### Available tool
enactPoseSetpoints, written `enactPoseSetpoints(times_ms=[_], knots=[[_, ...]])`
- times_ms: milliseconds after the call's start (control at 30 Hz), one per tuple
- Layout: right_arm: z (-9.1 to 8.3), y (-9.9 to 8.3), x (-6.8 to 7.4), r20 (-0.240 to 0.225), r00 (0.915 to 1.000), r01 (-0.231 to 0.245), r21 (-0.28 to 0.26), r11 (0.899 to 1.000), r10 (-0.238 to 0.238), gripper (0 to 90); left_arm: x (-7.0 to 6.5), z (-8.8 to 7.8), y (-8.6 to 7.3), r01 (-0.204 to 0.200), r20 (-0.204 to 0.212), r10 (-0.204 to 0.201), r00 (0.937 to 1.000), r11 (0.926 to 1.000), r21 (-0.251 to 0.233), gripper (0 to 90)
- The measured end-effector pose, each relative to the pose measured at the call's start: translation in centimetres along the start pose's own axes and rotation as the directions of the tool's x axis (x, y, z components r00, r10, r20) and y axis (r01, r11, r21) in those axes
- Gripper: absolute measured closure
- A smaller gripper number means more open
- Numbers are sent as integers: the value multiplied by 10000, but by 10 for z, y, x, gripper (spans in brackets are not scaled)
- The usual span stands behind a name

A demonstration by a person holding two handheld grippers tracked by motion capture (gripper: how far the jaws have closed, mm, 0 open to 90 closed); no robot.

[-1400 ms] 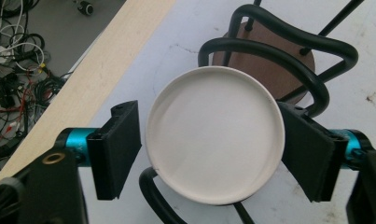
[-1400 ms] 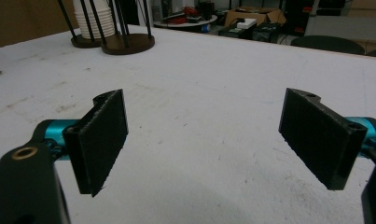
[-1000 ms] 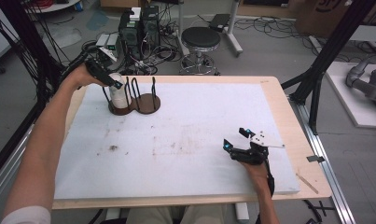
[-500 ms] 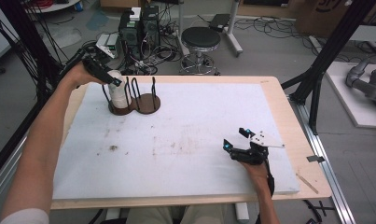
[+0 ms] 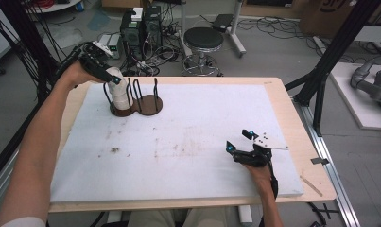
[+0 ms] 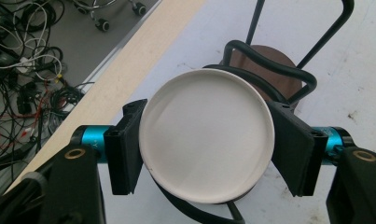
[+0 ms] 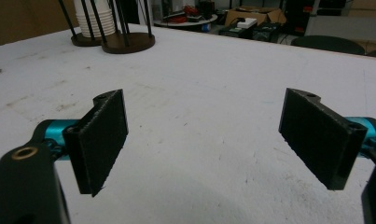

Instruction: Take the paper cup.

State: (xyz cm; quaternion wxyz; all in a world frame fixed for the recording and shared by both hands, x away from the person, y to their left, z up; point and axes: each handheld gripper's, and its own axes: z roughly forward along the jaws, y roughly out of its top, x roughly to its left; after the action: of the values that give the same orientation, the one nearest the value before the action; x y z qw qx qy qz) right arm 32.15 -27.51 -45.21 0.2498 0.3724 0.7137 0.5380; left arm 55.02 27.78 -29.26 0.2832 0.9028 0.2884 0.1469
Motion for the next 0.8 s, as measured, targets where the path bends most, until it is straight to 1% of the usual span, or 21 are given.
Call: enactPoseSetpoints(times_ms=[67,167,233,367,567,800], knots=[[0,0,0,2,10000,-22,6,10000,22,158,-1,-3,3,-58,-61,59,10000,10000,49,336],[0,0,0,1,10000,-15,-4,10000,15,158,-3,-9,8,-56,-145,55,9999,9999,-98,336],[0,0,0,-10,10000,-12,-14,10000,12,158,-3,-13,13,-134,-235,133,9996,9999,-47,336],[-1,0,0,-25,10000,2,-8,10000,-2,158,-5,-21,17,-161,-378,153,9992,9997,-205,336],[0,0,0,-46,10000,0,-34,10000,0,157,-5,-30,16,-123,-536,108,9985,9995,-288,336],[0,0,0,-44,10000,-35,-21,10000,35,158,-7,-41,15,-50,-643,18,9979,9988,-496,337]])
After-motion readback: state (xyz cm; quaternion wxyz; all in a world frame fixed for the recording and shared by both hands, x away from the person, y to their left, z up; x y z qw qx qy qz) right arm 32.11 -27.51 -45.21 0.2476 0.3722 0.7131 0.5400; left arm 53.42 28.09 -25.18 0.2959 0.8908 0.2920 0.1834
